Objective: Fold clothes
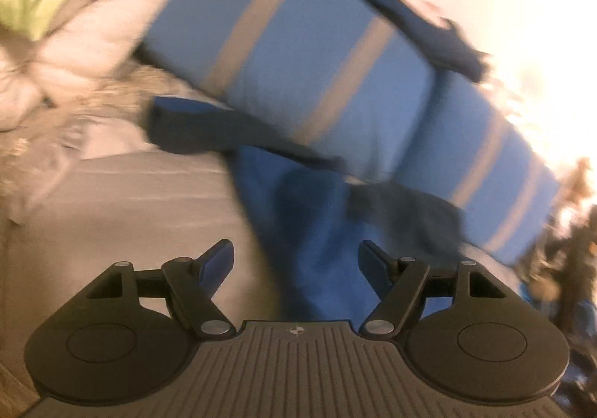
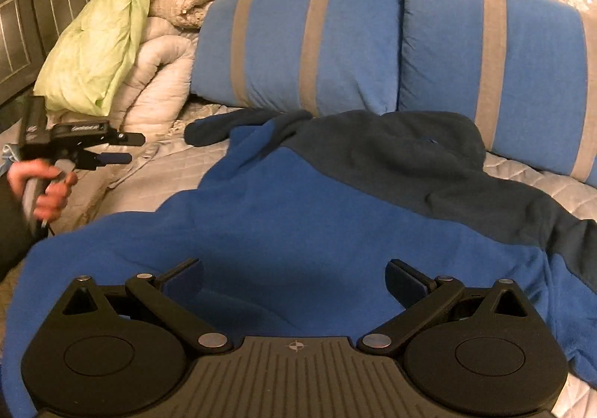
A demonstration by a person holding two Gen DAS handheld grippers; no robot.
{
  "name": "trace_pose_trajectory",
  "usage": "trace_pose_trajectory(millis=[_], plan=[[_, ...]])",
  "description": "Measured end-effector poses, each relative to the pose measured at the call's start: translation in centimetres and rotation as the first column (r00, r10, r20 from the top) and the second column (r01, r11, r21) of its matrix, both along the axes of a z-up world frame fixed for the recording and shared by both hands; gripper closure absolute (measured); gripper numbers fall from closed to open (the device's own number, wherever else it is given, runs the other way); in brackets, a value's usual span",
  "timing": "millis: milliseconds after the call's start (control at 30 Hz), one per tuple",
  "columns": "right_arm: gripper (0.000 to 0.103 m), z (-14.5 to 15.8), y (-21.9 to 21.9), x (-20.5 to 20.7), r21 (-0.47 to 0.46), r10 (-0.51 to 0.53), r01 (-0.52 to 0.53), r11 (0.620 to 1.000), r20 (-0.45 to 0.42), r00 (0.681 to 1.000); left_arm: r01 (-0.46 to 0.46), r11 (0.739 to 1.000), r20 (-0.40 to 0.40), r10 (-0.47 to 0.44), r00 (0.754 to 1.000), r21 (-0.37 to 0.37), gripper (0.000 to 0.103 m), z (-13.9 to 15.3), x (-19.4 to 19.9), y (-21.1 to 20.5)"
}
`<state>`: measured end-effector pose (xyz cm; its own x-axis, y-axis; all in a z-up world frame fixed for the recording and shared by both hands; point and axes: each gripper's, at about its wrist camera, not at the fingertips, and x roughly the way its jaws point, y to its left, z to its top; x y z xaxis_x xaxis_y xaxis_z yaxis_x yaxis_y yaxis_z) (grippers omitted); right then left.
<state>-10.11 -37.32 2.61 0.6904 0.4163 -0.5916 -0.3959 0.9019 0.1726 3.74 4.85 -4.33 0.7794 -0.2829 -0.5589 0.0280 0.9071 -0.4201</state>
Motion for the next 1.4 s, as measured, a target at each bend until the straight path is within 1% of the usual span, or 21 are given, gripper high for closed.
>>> trace_pose_trajectory(millis=[67,133,200,300,333,367,433,500,533,567,667,733,767,800,833,900,933,1033,1133,1267,1400], plan=[[0.0,0.0,-0.2,-0.1,0.021,0.002,-0.003,1.0,0.019,1.0,-0.024,1.0,-0.004,0.024,1.0,0.01,0.03,-0.8,2.0,1.5],[0.0,-0.1,-0.5,-0.1,0.045,0.012,-0.013,0.999,0.024,1.0,-0.06,0.998,-0.026,0.06,0.998,-0.004,0.031,-1.8,4.2,2.9],[0.0,-0.3,-0.8,0.1,0.06,0.017,-0.017,0.998,0.004,1.0,-0.079,0.996,-0.051,0.077,0.996,-0.037,0.031,-2.9,6.1,4.5],[0.0,-0.6,-1.1,0.6,0.087,0.016,-0.014,0.996,-0.023,1.0,-0.105,0.994,-0.071,0.103,0.992,-0.024,0.031,-4.6,9.0,5.7],[0.0,-0.6,-1.1,0.8,0.096,0.016,-0.013,0.995,-0.033,0.999,-0.112,0.994,-0.082,0.11,0.99,-0.014,0.033,-5.0,9.9,6.1],[0.0,-0.7,-1.2,1.0,0.104,0.016,-0.011,0.994,-0.042,0.999,-0.118,0.993,-0.093,0.117,0.989,-0.005,0.038,-5.5,10.9,6.5],[0.0,-0.9,-1.4,1.3,0.122,0.016,-0.008,0.992,-0.06,0.998,-0.137,0.991,-0.103,0.137,0.985,0.005,0.044,-6.2,12.7,7.2],[0.0,-1.0,-1.6,1.6,0.14,0.016,-0.005,0.99,-0.078,0.997,-0.161,0.987,-0.089,0.161,0.983,0.003,0.044,-6.4,14.1,7.6],[0.0,-1.1,-1.6,1.8,0.148,0.017,-0.004,0.989,-0.088,0.996,-0.171,0.985,-0.082,0.171,0.982,0.003,0.046,-6.4,14.7,7.9],[0.0,-1.2,-1.7,2.0,0.157,0.017,-0.002,0.988,-0.097,0.995,-0.184,0.983,-0.078,0.183,0.98,-0.003,0.049,-6.5,15.2,8.1],[0.0,-1.3,-1.7,2.3,0.167,0.022,-0.001,0.986,-0.122,0.992,-0.206,0.977,-0.077,0.202,0.976,-0.054,0.051,-6.8,16.6,8.4],[0.0,-1.4,-1.6,2.3,0.163,0.023,-0.002,0.987,-0.129,0.991,-0.221,0.973,-0.086,0.215,0.973,-0.072,0.052,-7.1,17.5,8.3],[0.0,-1.4,-1.5,2.3,0.16,0.024,-0.003,0.987,-0.13,0.991,-0.231,0.97,-0.09,0.224,0.97,-0.076,0.055,-7.2,17.8,8.2],[0.0,-1.4,-1.5,2.3,0.157,0.024,-0.003,0.988,-0.13,0.991,-0.24,0.968,-0.094,0.232,0.968,-0.079,0.061,-7.4,18.1,8.1],[0.0,-1.4,-1.4,2.3,0.154,0.023,-0.003,0.988,-0.13,0.991,-0.25,0.965,-0.102,0.242,0.965,-0.077,0.077,-7.4,18.3,8.1],[0.0,-1.4,-1.3,2.2,0.148,0.022,-0.003,0.989,-0.13,0.991,-0.271,0.96,-0.117,0.262,0.958,-0.07,0.081,-7.5,18.7,8.1],[0.0,-1.4,-1.2,2.2,0.144,0.022,-0.003,0.99,-0.13,0.991,-0.27,0.96,-0.121,0.259,0.958,-0.081,0.084,-7.4,18.5,8.1],[0.0,-1.3,-1.0,2.2,0.139,0.024,-0.006,0.99,-0.133,0.991,-0.259,0.958,-0.124,0.244,0.962,-0.12,0.086,-6.6,17.5,7.9],[0.0,-1.3,-0.9,2.2,0.132,0.028,-0.01,0.991,-0.136,0.99,-0.245,0.959,-0.12,0.229,0.966,-0.141,0.086,-5.3,15.4,7.5],[0.001,-1.3,-0.8,2.2,0.13,0.028,-0.009,0.991,-0.146,0.989,-0.216,0.969,-0.101,0.204,0.974,-0.124,0.086,-3.8,12.6,7.2],[0.001,-1.3,-0.7,2.1,0.126,0.023,-0.005,0.992,-0.146,0.989,-0.232,0.964,-0.111,0.219,0.969,-0.129,0.086,-3.5,9.3,7.1]])
